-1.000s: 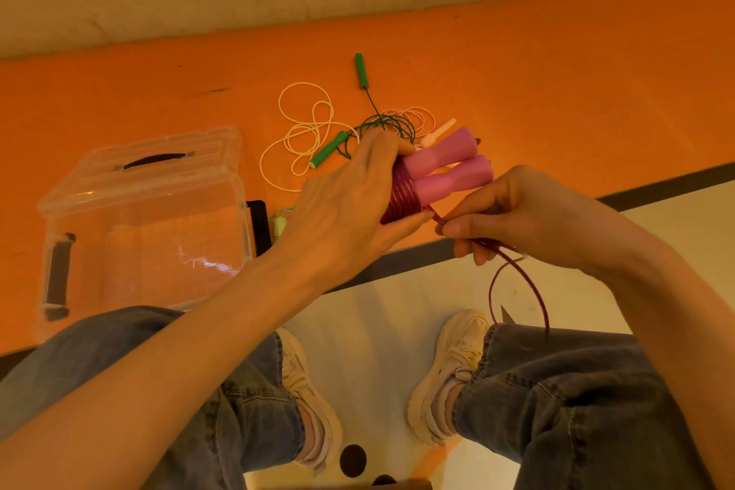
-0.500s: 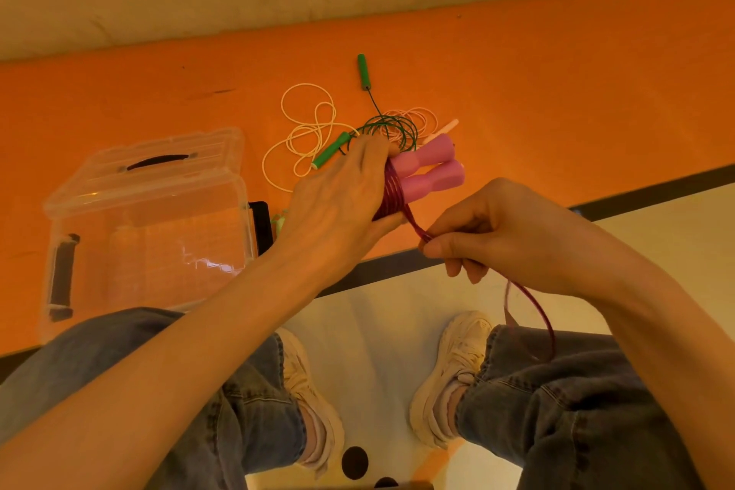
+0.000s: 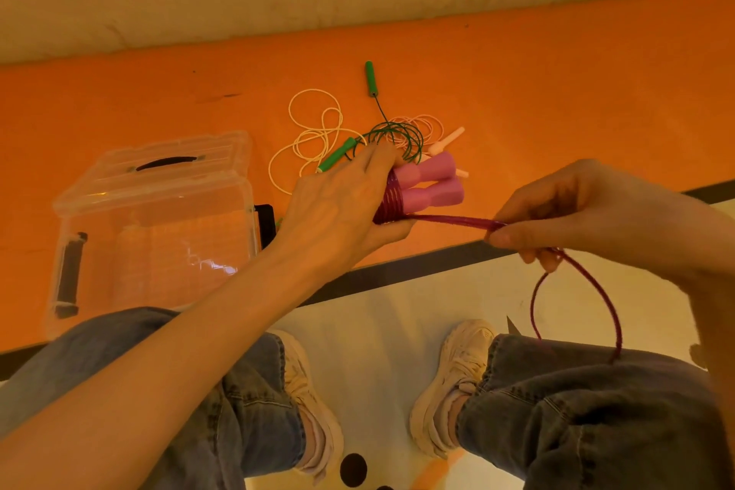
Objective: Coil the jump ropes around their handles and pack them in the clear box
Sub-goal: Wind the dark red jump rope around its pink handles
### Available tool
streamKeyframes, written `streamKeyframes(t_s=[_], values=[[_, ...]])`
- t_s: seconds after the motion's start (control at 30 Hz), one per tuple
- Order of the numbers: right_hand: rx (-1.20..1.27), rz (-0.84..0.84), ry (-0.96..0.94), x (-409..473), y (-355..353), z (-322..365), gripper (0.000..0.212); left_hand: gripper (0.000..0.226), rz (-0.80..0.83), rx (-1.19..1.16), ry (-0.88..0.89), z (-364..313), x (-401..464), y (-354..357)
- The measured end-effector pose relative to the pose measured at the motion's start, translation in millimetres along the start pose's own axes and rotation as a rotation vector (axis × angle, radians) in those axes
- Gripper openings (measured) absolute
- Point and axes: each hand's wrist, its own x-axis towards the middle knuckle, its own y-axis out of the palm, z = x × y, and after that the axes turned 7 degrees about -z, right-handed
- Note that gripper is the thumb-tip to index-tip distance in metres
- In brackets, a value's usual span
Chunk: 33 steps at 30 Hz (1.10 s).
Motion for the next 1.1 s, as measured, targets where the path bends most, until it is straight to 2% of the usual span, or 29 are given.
streamKeyframes(t_s=[0.2,0.3,0.37,0.53,0.67,0.83,1.1], values=[[-0.094,-0.303,-0.278,7,4,-1,0.023,0.054,0.131,-0.007,0.083,-8,-2,3],[-0.136,-0.415,-0.301,19,12,1,0.010,0.055,0.217,-0.056,0.094,-13,-2,3],[-0.146,-0.446,-0.295,27,14,-1,0.009,0.053,0.216,-0.092,0.101,-15,-3,1],[-0.148,-0.422,-0.246,42,16,-7,0.010,0.060,0.118,-0.162,0.155,-13,-4,1],[-0.133,-0.368,-0.222,47,16,-10,0.011,0.077,0.100,-0.203,0.163,-13,-6,-1],[-0.084,-0.316,-0.201,49,13,-9,0.010,0.058,0.079,-0.198,0.283,-10,-6,-1],[-0.091,-0.267,-0.138,49,14,-9,0.018,0.062,0.109,-0.180,0.341,-6,-6,4]])
